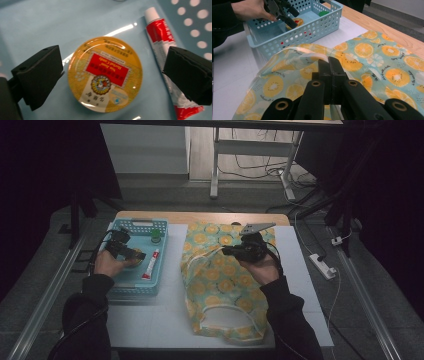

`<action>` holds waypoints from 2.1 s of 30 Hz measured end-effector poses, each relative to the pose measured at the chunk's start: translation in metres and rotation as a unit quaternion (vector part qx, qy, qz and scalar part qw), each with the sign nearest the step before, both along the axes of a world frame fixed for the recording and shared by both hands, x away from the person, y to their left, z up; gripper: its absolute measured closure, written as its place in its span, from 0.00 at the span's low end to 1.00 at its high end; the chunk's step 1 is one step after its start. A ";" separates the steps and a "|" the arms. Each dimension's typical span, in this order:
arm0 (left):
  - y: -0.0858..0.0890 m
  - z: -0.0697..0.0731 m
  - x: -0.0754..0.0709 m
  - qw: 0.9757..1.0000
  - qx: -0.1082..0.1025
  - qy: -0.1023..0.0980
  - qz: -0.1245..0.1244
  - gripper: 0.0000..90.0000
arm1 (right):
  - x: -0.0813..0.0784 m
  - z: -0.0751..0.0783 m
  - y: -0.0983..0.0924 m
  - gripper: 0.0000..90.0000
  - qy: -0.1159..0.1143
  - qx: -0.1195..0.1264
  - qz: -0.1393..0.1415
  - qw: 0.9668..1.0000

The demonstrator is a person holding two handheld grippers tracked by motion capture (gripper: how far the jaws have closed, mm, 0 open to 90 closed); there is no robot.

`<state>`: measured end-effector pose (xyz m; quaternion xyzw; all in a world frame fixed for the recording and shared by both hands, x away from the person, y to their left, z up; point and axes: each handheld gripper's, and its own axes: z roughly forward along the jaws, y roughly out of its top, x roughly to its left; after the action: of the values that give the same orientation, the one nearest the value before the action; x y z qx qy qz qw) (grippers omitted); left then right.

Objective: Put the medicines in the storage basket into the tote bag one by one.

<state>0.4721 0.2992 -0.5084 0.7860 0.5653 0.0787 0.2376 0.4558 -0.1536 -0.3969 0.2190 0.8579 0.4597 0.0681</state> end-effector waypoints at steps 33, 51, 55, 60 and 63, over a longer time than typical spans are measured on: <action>-0.014 0.027 -0.018 0.999 -0.017 -0.009 -0.027 0.22 | 0.001 -0.003 0.001 1.00 0.001 -0.001 -0.002 1.000; -0.046 0.068 -0.059 0.990 -0.070 -0.054 -0.110 0.22 | 0.002 -0.004 0.000 1.00 0.002 0.000 -0.003 1.000; -0.055 0.075 -0.070 0.987 -0.071 -0.058 -0.129 0.22 | 0.002 -0.004 0.000 1.00 0.002 0.000 -0.003 1.000; -0.068 0.079 -0.085 0.983 -0.077 -0.064 -0.151 0.23 | 0.002 -0.004 0.000 1.00 0.000 0.001 -0.003 1.000; -0.077 0.080 -0.094 0.980 -0.086 -0.069 -0.165 0.22 | 0.003 -0.005 0.000 1.00 0.000 -0.001 -0.003 1.000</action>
<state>0.3786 0.2223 -0.4279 0.8377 0.4149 0.0437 0.3524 0.4583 -0.1538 -0.4018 0.2219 0.8577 0.4586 0.0698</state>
